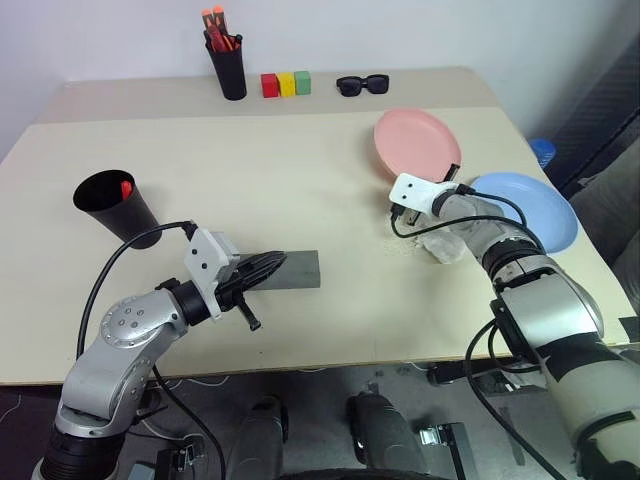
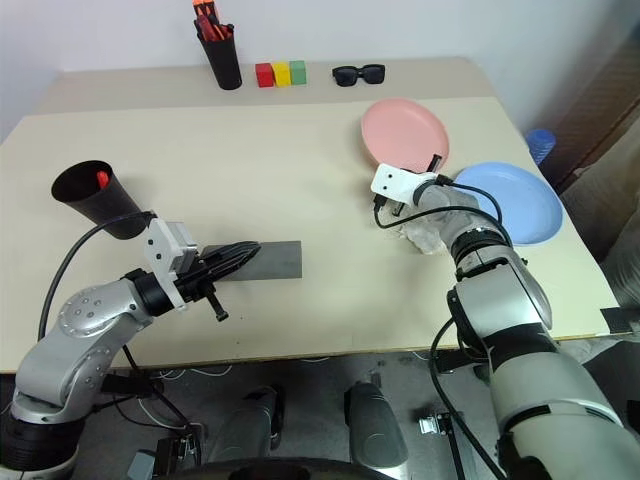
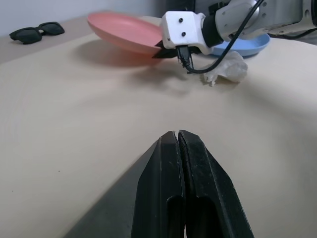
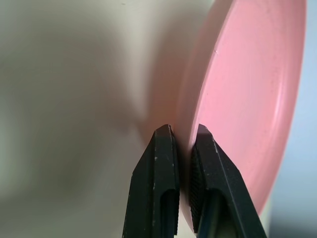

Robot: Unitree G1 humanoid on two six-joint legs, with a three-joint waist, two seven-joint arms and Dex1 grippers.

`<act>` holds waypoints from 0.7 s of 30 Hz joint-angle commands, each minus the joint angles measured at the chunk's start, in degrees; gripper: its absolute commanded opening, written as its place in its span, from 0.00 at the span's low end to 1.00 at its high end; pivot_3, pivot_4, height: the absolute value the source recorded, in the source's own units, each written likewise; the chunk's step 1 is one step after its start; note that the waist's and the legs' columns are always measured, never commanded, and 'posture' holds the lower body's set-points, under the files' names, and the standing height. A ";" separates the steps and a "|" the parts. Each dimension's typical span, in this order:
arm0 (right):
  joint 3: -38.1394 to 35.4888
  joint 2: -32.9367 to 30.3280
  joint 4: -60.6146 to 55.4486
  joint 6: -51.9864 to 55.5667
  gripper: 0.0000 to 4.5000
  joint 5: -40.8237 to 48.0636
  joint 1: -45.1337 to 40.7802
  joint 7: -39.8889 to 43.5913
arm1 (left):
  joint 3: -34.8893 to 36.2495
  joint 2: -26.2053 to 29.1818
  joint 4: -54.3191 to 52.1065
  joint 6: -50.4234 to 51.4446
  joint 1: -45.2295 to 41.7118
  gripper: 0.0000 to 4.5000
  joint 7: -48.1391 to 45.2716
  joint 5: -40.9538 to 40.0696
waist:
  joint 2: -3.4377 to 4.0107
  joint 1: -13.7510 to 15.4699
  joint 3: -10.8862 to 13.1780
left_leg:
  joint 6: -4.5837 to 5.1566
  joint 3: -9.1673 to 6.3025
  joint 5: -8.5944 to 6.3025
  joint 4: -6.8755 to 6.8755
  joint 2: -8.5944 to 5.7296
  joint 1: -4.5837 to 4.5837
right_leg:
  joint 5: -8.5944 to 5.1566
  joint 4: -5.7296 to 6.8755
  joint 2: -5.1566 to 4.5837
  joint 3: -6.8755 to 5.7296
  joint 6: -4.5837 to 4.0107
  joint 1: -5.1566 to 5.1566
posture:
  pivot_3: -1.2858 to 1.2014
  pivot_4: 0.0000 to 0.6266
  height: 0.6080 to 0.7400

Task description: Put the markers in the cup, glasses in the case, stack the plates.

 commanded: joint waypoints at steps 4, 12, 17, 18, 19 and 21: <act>-3.40 -9.93 -9.08 -5.81 0.01 3.29 1.07 4.42 | 1.57 -0.04 -2.00 -1.26 -0.14 0.00 0.99 -0.56 | 0.04 0.18 0.02 | 0.00 0.00 0.00 0.00 -0.02 -0.02 | 0.00 -0.03 -0.02 0.00 0.00 0.01 | 0.52 0.24 1.00; -14.26 -25.76 -36.82 5.03 0.01 16.91 22.46 27.30 | -1.13 -0.53 -0.85 -1.23 -3.60 0.00 -0.50 -1.48 | 0.10 1.57 0.01 | 0.04 0.00 -0.02 0.03 -0.01 0.00 | -0.01 -0.10 -0.04 -0.01 0.02 0.11 | 0.52 0.24 1.00; -17.94 -30.88 -47.59 12.16 0.01 18.75 33.06 31.35 | -2.78 -0.96 1.50 -1.81 -5.60 0.00 -2.46 -1.09 | 0.32 1.04 -0.01 | 0.04 0.10 -0.02 0.03 0.01 0.10 | -0.01 -0.06 -0.02 0.07 0.01 0.12 | 0.52 0.24 1.00; -18.49 -31.20 -48.86 13.46 0.01 19.17 34.09 31.91 | -2.97 -1.04 1.76 -1.90 -5.84 0.00 -2.62 -0.99 | 0.32 0.78 -0.01 | 0.04 0.12 -0.02 0.03 0.02 0.13 | -0.01 -0.05 -0.01 0.09 0.00 0.13 | 0.52 0.24 1.00; -18.81 -31.67 -49.98 14.72 0.01 19.50 35.02 33.02 | -3.07 -1.09 2.06 -2.00 -6.11 0.00 -2.85 -0.93 | 0.32 0.61 -0.01 | 0.04 0.12 -0.02 0.04 0.04 0.15 | -0.01 -0.05 0.02 0.09 0.00 0.15 | 0.52 0.24 1.00; -19.44 -32.29 -51.86 17.24 0.09 20.05 36.29 34.96 | -3.12 -1.16 2.48 -2.09 -6.50 0.00 -3.18 -0.86 | 0.32 0.54 -0.01 | 0.04 0.10 -0.02 0.05 0.04 0.20 | -0.01 -0.04 0.03 0.09 0.00 0.21 | 0.52 0.24 1.00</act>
